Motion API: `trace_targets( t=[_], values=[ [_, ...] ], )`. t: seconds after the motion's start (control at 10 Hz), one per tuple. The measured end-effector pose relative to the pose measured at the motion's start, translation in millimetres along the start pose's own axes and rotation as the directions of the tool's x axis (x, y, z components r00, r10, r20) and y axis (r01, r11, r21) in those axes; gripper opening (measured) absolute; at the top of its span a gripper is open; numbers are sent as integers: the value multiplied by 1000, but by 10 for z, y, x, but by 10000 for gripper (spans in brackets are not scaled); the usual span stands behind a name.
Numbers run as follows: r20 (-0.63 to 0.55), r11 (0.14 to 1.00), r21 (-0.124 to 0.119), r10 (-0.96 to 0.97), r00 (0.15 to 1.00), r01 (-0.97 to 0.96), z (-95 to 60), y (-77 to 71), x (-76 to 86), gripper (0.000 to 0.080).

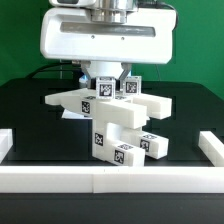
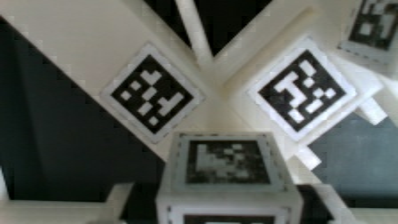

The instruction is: Assemble chair

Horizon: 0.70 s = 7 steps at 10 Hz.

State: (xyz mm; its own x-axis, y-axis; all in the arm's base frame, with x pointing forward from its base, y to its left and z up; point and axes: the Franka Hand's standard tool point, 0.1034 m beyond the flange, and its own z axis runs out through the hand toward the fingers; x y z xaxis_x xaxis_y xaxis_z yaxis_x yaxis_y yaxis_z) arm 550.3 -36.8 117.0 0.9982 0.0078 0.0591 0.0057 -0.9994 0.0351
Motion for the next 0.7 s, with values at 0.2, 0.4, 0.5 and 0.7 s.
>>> trace_targets(
  t=[0.2, 0.4, 0.5, 0.7],
  values=[
    [-12, 1000, -5, -3, 1000, 2, 3, -3, 22, 287],
    [-30, 1000, -11, -5, 1000, 5, 2, -5, 49, 287],
    [-30, 1000, -12, -5, 1000, 5, 2, -3, 49, 287],
    [-30, 1000, -12, -5, 1000, 4, 2, -2, 49, 287]
  ],
)
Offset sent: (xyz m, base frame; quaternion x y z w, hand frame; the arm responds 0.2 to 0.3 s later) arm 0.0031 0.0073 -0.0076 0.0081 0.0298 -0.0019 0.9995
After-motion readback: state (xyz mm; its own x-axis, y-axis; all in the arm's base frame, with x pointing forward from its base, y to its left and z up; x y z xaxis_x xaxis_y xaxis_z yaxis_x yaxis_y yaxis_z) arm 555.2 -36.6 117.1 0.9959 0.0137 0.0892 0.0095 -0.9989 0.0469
